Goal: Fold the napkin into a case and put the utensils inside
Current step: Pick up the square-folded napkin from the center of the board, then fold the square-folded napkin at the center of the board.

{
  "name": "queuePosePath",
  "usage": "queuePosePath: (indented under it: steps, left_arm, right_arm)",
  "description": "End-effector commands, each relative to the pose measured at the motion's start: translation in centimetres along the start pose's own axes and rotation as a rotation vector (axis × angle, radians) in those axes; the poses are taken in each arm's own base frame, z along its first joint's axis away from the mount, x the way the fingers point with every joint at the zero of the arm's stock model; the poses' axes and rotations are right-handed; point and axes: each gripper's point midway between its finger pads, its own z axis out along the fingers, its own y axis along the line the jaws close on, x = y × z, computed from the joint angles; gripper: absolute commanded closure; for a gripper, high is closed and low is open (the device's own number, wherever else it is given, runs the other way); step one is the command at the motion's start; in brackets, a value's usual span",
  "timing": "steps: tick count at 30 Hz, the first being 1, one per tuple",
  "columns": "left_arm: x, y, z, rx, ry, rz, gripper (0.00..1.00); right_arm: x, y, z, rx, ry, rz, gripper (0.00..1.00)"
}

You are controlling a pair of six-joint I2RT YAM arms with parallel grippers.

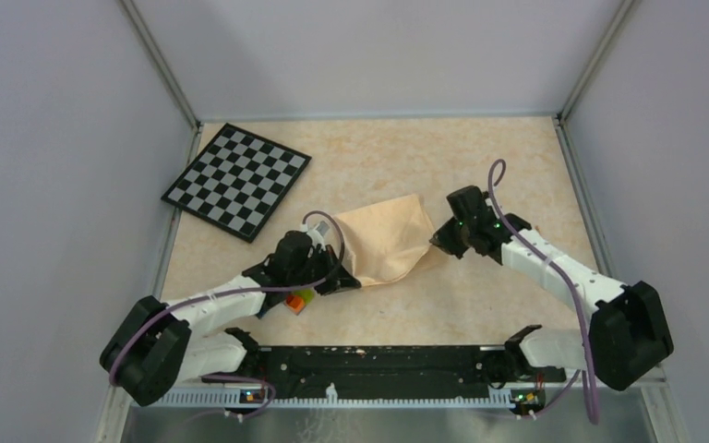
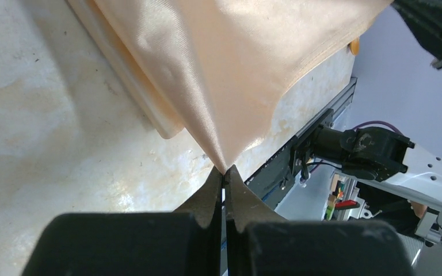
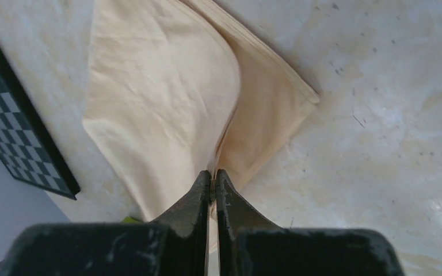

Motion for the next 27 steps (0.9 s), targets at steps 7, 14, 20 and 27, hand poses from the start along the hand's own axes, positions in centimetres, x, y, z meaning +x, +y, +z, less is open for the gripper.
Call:
queuePosePath:
  steps: [7,14,20,27]
  left_arm:
    - [-10.8,-5.1,-1.4,0.056,-0.195,0.09,1.0]
    - [-22.6,-5.0,-2.3,0.051,-0.282,0.115,1.0]
    - [-29.2,-5.7,-1.9,0.065,-0.352,0.147,1.0]
    - [-33.0,-5.1,-1.9,0.056,-0.39,0.169,1.0]
  right_arm:
    - [-7.3,13.8,0.4,-0.516,-0.107,-0.365,1.0]
    - [-12.8,22.9,1.9,-0.644,-0.18,-0.402,1.0]
    - [-14.8,28.5,3.1,-0.763,-0.194,-0.403,1.0]
    - [-15.0,31.5,5.4,-0.831,-0.151,-0.422,1.0]
